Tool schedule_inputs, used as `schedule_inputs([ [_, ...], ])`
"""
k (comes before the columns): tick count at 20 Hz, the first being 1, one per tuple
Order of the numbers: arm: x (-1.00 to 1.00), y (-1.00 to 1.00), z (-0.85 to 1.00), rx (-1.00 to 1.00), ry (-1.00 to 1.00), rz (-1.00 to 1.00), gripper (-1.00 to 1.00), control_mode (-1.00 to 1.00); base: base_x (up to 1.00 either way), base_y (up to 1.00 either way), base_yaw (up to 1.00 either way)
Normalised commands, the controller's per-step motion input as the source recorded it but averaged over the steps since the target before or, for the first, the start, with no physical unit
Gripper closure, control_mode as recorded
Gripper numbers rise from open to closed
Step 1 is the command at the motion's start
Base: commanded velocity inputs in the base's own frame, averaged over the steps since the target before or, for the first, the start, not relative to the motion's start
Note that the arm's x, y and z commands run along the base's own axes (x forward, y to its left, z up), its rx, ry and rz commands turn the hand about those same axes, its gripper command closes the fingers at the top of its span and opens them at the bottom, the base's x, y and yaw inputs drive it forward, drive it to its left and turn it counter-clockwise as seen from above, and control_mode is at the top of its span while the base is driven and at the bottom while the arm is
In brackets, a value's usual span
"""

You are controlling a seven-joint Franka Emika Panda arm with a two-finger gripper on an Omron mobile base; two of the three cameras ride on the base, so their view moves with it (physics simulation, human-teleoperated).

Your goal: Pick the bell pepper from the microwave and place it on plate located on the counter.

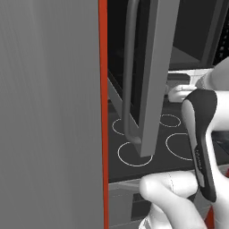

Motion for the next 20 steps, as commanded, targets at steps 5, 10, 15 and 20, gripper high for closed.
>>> schedule_inputs([
  [5, -0.08, 0.10, -0.42, 0.00, 0.00, 0.00, 1.00, -1.00, 0.00, 0.00, 0.00],
  [10, -0.03, 0.06, -0.25, 0.00, 0.00, 0.00, 1.00, -1.00, 0.00, 0.00, 0.00],
  [15, -0.05, 0.00, -0.06, 0.00, 0.00, 0.00, 1.00, 1.00, -0.17, 0.00, 0.00],
  [20, 0.00, 0.00, 0.00, 0.00, 0.00, 0.00, 1.00, 1.00, -0.71, -0.38, 0.00],
])
